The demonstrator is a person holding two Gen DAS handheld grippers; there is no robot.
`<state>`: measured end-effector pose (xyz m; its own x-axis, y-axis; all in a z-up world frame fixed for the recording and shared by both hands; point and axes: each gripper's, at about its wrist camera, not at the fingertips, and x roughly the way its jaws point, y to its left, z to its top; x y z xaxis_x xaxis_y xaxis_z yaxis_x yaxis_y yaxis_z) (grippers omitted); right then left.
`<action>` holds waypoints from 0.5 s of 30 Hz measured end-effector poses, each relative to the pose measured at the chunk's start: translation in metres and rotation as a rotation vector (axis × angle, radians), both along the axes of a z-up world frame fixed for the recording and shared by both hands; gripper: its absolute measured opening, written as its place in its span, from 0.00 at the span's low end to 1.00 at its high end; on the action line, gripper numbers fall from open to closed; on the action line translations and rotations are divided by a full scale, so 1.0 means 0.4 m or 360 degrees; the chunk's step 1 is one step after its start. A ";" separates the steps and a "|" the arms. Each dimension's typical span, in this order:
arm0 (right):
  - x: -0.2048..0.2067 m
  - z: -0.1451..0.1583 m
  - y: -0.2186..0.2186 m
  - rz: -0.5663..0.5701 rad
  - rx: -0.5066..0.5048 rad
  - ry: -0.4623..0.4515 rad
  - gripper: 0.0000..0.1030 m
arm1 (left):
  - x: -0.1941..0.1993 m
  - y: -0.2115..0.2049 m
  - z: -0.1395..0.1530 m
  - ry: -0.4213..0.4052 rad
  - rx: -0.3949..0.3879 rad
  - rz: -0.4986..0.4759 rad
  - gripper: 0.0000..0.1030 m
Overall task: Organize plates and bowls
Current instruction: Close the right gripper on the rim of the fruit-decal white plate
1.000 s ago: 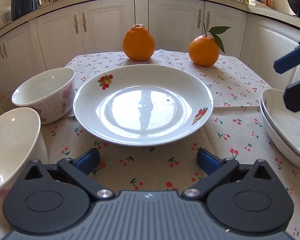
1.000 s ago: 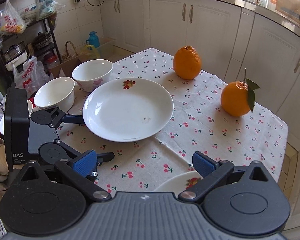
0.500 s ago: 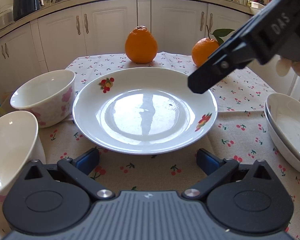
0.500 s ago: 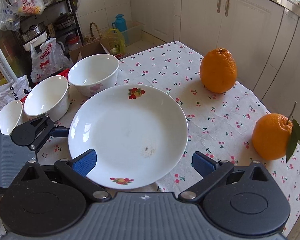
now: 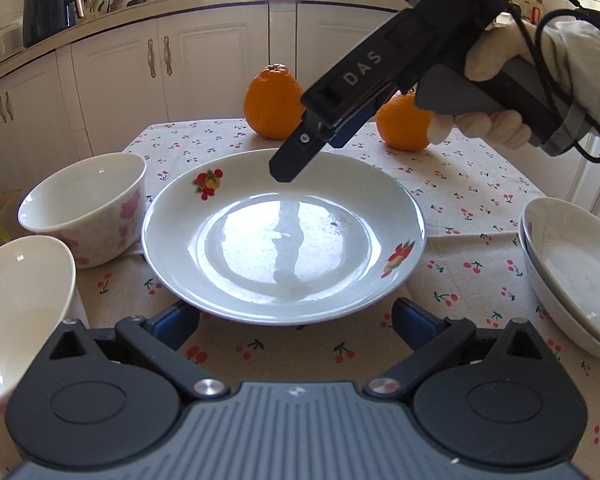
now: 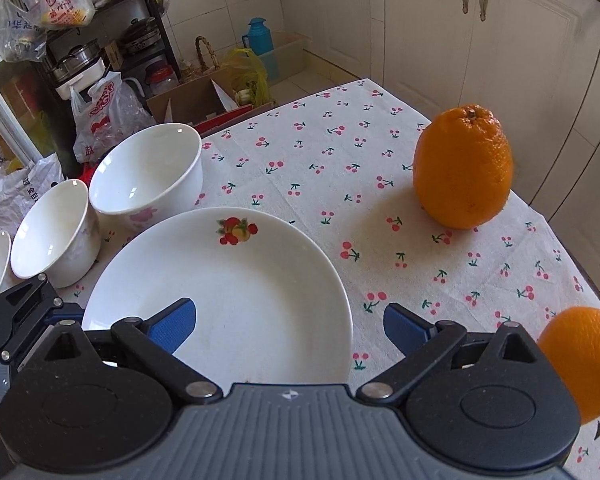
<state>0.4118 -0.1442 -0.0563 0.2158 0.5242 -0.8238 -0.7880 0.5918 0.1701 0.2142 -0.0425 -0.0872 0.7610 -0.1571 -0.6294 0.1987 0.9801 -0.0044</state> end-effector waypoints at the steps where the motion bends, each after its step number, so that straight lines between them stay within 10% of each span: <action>1: 0.009 -0.006 0.005 0.0012 0.0011 0.0023 0.94 | 0.000 0.000 0.000 0.0001 0.0001 0.0003 0.97; 15: 0.079 -0.057 0.025 0.0073 0.0164 0.0229 0.72 | 0.003 0.002 -0.001 0.0007 -0.0013 0.0007 0.97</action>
